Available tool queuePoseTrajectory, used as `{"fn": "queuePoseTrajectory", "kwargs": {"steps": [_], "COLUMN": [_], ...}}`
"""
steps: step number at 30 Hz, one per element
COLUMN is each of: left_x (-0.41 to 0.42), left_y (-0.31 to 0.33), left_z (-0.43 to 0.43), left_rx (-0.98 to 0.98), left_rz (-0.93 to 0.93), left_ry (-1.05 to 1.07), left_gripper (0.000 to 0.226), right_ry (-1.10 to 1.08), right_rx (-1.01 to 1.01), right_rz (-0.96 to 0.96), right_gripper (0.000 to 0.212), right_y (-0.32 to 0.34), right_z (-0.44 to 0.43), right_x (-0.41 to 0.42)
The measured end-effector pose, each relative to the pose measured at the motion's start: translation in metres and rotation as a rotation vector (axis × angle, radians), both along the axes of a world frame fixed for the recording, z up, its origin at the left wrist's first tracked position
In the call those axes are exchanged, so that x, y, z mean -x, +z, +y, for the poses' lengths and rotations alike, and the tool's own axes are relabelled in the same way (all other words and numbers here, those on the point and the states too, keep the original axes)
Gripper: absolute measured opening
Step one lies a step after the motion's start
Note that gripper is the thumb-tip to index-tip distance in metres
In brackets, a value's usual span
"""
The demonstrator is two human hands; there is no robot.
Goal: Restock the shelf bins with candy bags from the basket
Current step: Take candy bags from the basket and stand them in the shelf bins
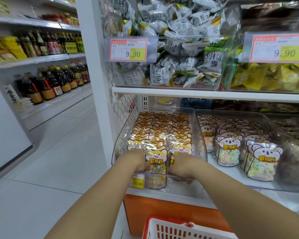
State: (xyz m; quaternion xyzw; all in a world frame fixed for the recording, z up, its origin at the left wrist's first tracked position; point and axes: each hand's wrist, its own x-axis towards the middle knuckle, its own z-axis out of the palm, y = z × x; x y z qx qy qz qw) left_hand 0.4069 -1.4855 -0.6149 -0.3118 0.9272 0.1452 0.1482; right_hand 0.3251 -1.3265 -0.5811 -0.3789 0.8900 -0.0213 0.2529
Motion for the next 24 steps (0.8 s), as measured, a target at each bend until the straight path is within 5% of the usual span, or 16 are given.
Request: {"fn": "queuePoseTrajectory", "kwargs": {"steps": [9,13,17,24], "left_x": [-0.013,-0.045,-0.085,-0.096], "left_y": [0.02,0.031,0.019,-0.059], "left_z": [0.017,0.058,0.122,0.196], "left_rx": [0.164,0.262,0.161,0.066], "left_rz": [0.065,0.451,0.821,0.465], "left_ry": [0.114,0.114,-0.153,-0.352], "left_gripper": [0.037,0.047,0.044,0.029], "right_ry": [0.011,0.116,0.221,0.079], "right_rx": [0.218,0.502,0.681,0.449], "right_rz": [0.087,0.08,0.04,-0.088], "right_gripper": [0.015,0.036,0.034,0.029], "right_y": [0.001,0.014,0.006,-0.092], "right_z": [0.014,0.06,0.122,0.215], "right_x": [-0.011,-0.033,-0.06,-0.063]}}
